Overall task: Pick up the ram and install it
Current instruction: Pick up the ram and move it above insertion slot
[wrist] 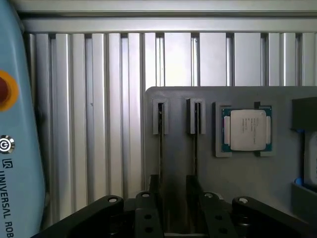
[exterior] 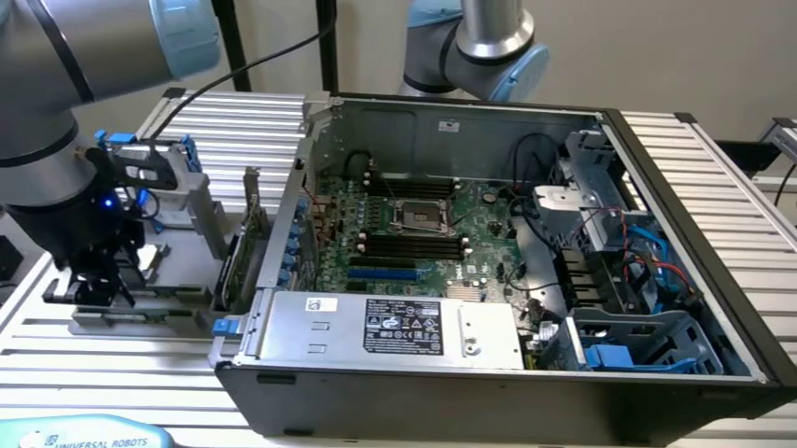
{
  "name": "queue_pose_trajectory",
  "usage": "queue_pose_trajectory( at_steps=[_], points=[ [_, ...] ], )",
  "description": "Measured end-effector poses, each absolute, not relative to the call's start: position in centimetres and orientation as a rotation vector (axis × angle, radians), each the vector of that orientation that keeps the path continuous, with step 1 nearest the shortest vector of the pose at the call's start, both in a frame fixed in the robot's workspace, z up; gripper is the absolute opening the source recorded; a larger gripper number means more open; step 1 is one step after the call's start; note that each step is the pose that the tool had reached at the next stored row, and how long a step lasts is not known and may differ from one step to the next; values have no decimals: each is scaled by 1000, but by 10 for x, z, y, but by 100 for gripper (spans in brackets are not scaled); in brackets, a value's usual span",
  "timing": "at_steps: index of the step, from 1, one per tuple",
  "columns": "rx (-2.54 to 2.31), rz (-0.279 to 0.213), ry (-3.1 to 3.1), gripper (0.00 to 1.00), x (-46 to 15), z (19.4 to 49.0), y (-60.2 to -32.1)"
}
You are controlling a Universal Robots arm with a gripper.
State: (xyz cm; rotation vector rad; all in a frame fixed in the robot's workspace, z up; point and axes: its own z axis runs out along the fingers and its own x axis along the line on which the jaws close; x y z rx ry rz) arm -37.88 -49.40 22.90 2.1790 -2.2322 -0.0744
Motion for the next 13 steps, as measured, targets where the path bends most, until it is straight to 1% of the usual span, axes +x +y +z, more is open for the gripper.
queue_pose_trajectory(
  at_steps=[13],
  points=[
    [2181, -74, -2230, 36, -375, 206, -497]
  ],
)
